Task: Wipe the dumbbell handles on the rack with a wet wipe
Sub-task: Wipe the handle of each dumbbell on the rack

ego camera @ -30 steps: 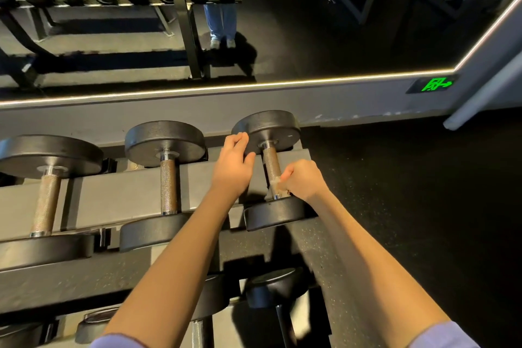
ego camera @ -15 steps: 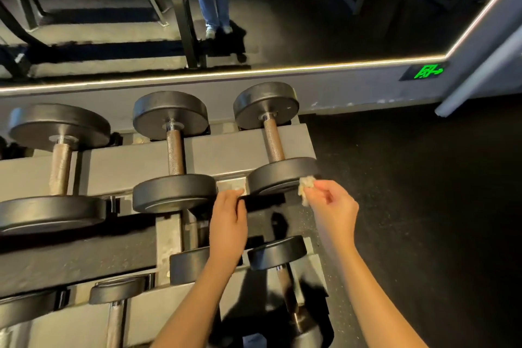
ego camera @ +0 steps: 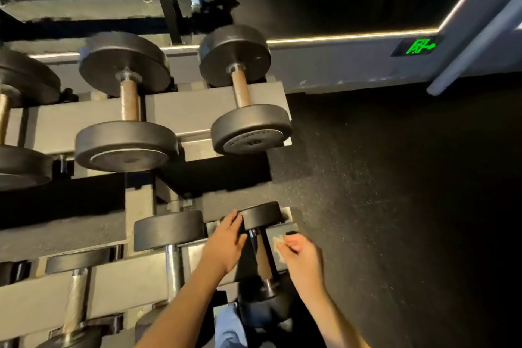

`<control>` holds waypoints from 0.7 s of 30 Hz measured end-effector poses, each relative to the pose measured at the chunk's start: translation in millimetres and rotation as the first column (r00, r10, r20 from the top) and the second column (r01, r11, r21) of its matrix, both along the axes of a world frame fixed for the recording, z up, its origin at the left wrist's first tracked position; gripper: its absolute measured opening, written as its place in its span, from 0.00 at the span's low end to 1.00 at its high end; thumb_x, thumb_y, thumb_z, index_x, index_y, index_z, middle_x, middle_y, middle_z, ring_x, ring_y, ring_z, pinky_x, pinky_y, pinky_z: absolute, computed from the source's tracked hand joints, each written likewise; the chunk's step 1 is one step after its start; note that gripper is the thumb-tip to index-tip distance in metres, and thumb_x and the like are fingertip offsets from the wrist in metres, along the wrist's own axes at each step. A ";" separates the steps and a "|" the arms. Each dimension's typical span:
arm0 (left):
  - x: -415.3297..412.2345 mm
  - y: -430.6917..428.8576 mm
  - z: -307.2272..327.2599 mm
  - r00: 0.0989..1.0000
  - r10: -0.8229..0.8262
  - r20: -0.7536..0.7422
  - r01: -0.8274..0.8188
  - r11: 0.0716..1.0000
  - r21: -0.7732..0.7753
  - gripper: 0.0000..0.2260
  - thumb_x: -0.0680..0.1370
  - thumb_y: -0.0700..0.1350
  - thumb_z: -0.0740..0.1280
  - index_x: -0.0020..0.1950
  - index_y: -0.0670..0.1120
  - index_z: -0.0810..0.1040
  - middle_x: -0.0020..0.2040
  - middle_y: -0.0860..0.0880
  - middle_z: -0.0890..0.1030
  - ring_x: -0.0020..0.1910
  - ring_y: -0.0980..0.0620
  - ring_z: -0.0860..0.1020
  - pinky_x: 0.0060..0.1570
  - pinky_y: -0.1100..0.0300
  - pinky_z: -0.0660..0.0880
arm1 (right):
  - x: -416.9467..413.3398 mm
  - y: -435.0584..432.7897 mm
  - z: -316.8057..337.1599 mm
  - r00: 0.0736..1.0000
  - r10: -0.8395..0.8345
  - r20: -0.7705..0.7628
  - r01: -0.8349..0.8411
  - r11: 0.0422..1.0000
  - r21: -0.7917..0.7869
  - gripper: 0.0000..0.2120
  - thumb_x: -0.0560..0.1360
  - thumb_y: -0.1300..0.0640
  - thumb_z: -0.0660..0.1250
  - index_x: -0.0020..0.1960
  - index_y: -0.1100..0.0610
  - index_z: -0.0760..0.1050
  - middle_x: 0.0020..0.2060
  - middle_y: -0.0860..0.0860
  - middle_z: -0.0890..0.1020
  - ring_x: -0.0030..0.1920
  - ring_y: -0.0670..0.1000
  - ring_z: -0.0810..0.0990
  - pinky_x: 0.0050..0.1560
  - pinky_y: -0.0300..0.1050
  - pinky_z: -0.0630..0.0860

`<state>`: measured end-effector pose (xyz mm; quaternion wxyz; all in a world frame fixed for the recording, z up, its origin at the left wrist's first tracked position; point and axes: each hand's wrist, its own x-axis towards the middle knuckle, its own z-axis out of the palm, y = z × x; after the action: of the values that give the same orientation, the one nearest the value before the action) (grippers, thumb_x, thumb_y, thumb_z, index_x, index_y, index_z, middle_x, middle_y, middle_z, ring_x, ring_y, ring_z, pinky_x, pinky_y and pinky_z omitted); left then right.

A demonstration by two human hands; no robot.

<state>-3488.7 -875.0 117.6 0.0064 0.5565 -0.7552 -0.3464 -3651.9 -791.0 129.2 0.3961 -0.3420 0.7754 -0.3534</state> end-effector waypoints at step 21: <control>5.6 28.6 -51.3 0.976 0.051 -0.210 -0.125 0.926 -0.356 0.22 0.81 0.42 0.61 0.74 0.47 0.63 0.75 0.50 0.62 0.73 0.52 0.60 0.69 0.63 0.54 | 22.2 -31.1 -90.5 0.983 0.069 -0.168 -0.086 0.992 -0.097 0.10 0.75 0.61 0.66 0.35 0.59 0.78 0.29 0.50 0.78 0.30 0.43 0.73 0.34 0.42 0.69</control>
<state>-3483.1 -846.4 66.3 0.2005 0.5418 -0.7764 -0.2518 -3629.7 -822.0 38.7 0.3260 -0.4201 0.7720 -0.3482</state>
